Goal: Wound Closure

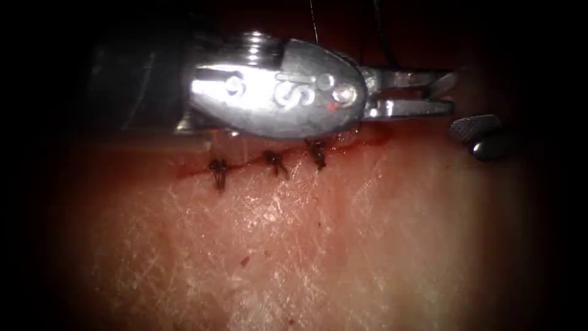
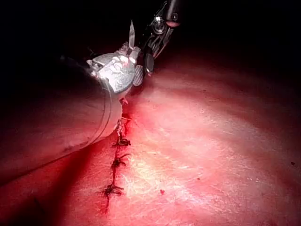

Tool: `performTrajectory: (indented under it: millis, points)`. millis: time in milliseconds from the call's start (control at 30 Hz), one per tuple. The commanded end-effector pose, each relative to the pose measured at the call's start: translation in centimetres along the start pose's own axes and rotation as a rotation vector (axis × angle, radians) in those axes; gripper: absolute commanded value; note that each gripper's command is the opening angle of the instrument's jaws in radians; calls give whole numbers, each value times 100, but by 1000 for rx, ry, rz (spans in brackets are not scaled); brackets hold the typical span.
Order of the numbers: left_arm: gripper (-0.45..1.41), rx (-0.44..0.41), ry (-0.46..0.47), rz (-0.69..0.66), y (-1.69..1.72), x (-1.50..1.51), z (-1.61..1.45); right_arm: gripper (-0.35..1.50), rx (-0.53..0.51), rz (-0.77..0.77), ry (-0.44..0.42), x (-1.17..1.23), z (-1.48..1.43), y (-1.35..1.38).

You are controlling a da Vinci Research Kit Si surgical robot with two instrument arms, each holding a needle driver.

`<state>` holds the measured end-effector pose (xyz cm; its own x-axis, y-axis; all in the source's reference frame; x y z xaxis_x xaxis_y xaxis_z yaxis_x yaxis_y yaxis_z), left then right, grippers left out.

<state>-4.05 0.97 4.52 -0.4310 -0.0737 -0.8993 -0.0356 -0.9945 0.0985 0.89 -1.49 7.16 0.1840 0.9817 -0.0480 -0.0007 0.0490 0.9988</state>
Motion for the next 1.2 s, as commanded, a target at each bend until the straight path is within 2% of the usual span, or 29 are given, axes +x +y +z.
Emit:
performTrajectory:
  millis: [33, 300, 433, 467, 733, 933, 1200]
  points:
    - [-45, 5, -5, 14, 3, -3, 10, 79, 2, -1, 0, 0, 7, 7]
    - [-45, -8, -17, 49, 51, -15, 19, 84, -8, -65, 10, 9, 7, 5]
    - [-45, -18, -29, 72, 72, -33, 24, 83, -10, -63, 19, 16, 18, 8]
    - [-45, -22, -40, 94, 83, -47, 29, 83, -4, -68, 15, 20, 28, 10]
    - [-45, -29, -62, 178, 103, -70, 42, 78, 7, -56, 5, 13, 55, 16]
    - [-45, -33, -63, 231, 109, -73, 49, 79, 4, -60, 6, 5, 72, 31]
    - [-45, -32, -65, 255, 110, -73, 51, 81, 8, -60, 2, 2, 87, 34]
